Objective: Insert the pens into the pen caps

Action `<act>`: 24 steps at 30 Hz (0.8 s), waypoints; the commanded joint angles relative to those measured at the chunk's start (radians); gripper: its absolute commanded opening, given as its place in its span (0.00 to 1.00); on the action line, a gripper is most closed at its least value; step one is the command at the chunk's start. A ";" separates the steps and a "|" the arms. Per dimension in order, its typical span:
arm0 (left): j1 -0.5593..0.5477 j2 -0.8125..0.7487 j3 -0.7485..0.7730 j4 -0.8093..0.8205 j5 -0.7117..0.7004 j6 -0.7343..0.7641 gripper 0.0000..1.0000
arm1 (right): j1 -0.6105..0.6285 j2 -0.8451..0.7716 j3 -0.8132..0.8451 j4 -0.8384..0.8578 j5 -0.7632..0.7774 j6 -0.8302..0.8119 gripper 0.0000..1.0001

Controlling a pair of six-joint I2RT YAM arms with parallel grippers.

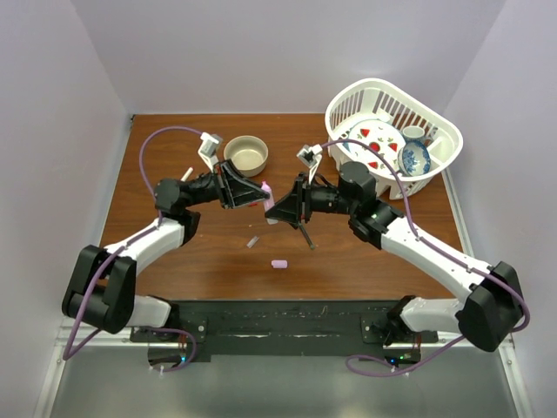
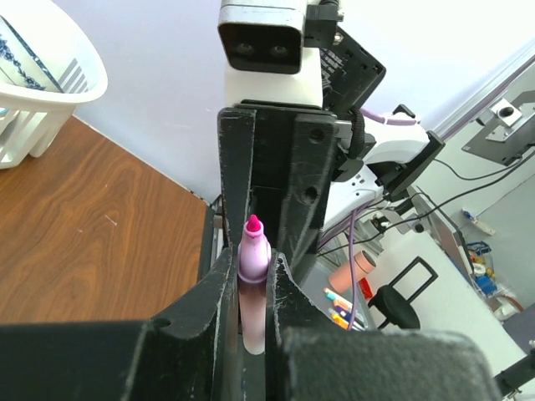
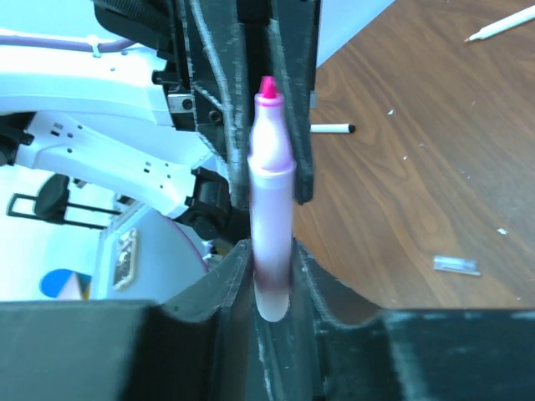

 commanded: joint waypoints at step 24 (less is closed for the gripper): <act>-0.392 -0.125 0.323 -1.584 -0.901 1.591 0.66 | -0.048 -0.408 0.067 -0.428 0.697 -0.128 0.00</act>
